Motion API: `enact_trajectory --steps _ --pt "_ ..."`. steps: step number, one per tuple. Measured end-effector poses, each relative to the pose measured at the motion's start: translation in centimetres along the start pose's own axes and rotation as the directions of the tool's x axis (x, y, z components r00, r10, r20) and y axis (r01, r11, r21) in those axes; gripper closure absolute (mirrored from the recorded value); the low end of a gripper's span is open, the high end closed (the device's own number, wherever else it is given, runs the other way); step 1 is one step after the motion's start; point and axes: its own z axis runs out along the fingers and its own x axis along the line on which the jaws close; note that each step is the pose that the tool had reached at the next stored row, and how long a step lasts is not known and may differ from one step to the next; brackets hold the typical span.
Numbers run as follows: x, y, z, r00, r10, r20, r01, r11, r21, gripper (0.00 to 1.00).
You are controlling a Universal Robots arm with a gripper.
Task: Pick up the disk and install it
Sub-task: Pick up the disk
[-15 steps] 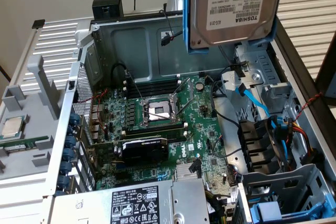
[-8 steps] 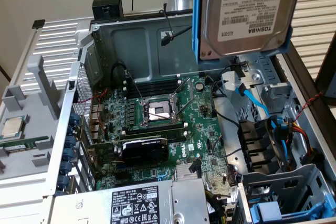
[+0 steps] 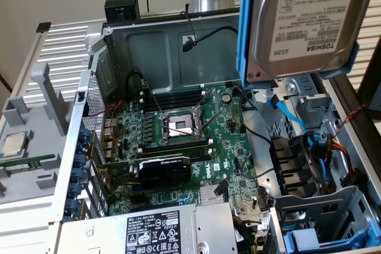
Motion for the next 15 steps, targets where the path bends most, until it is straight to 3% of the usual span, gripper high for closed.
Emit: enact_trajectory --steps 7,15 --pt "1.3 -2.20 -0.38 1.0000 0.000 0.0001 0.000 1.0000 -0.0034 0.63" --pt "3.1 -3.35 -0.46 1.0000 0.000 0.0002 0.000 1.0000 -0.0037 0.63"
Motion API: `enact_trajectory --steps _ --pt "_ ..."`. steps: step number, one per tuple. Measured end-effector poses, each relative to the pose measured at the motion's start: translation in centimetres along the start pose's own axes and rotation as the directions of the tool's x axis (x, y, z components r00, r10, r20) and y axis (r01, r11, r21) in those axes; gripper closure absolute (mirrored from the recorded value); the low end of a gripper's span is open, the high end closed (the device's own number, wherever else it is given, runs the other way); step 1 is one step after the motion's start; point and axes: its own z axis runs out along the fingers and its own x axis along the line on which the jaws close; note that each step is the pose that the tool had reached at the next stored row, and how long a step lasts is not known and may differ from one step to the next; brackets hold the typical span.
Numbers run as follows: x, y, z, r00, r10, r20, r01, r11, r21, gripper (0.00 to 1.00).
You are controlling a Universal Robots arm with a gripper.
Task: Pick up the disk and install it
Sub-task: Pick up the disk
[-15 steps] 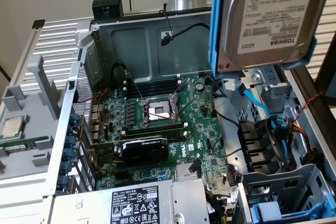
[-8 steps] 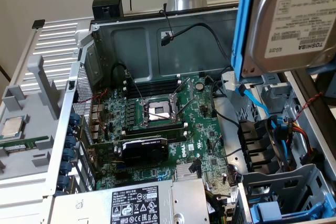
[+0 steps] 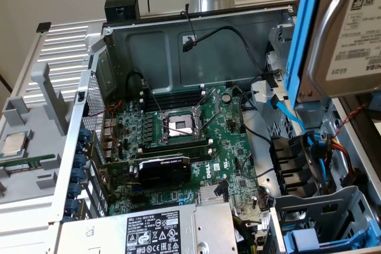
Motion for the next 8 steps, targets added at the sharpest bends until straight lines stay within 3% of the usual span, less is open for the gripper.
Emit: enact_trajectory --steps 8 --pt "1.7 -0.86 0.05 1.0000 0.000 0.0014 0.000 1.0000 0.0000 0.63"
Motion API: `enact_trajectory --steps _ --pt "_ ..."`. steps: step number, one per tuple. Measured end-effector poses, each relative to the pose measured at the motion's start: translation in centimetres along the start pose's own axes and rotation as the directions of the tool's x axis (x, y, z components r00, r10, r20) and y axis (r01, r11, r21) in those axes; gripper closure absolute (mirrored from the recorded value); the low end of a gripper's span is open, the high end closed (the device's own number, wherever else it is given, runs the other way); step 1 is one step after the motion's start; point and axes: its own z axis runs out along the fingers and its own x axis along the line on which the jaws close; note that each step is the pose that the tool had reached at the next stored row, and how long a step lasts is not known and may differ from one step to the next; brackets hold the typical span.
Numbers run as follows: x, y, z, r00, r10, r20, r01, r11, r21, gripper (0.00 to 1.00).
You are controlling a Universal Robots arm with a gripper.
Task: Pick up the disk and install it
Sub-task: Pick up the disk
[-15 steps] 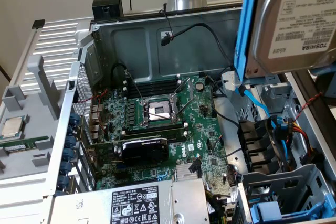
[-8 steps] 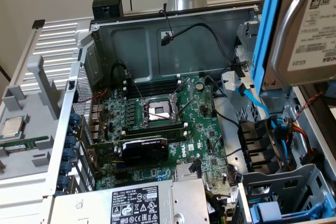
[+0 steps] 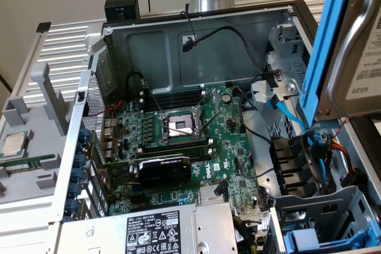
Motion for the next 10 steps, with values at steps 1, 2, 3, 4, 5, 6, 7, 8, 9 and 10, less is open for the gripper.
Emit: enact_trajectory --steps 1,2,3,4,5,6,7,8,9,10 --pt "0.1 -0.15 0.06 1.0000 0.000 0.0002 0.000 1.0000 0.0000 0.63" --pt "0.3 -0.29 0.16 1.0000 0.000 0.0006 0.000 1.0000 0.0001 0.63" --pt "0.4 -0.40 0.26 1.0000 0.001 0.0008 -0.001 1.0000 0.0001 0.63" --pt "0.5 -0.51 0.41 1.0000 0.001 0.0012 -0.001 1.0000 0.0001 0.63" --pt "0.7 -0.59 0.58 1.0000 0.002 0.0016 -0.002 1.0000 0.0001 0.63" --pt "0.8 -0.64 0.75 1.0000 0.003 0.0020 -0.003 1.0000 0.0001 0.63" --pt "0.9 -0.67 0.94 1.0000 0.004 0.0031 -0.004 1.0000 0.0001 0.63" --pt "1.0 -0.69 1.11 1.0000 0.006 0.0039 -0.006 1.0000 0.0002 0.63" --pt "1.1 -0.70 1.30 1.0000 0.007 0.0047 -0.007 1.0000 0.0002 0.63" --pt "1.2 -0.71 1.49 0.9999 0.009 0.0055 -0.009 1.0000 0.0003 0.63"
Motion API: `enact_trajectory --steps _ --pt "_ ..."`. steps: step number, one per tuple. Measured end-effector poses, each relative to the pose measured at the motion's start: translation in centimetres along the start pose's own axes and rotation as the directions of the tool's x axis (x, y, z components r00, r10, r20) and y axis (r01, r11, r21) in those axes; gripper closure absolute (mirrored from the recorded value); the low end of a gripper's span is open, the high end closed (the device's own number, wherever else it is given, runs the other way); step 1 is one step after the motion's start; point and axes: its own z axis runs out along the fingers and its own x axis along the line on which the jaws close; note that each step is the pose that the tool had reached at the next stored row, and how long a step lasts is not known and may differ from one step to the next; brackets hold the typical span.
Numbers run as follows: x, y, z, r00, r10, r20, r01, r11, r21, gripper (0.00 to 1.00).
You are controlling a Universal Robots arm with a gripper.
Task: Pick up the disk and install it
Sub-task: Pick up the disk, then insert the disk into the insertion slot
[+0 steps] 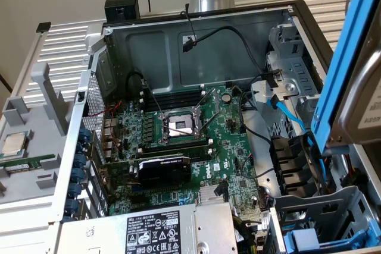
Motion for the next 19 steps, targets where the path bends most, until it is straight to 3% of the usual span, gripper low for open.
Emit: enact_trajectory --steps 14,19 --pt "0.7 -0.45 2.47 0.9998 0.020 0.0071 -0.020 0.9998 0.0003 0.63" --pt "0.7 -0.47 2.51 0.9998 0.021 0.0073 -0.021 0.9998 -0.0005 0.63"
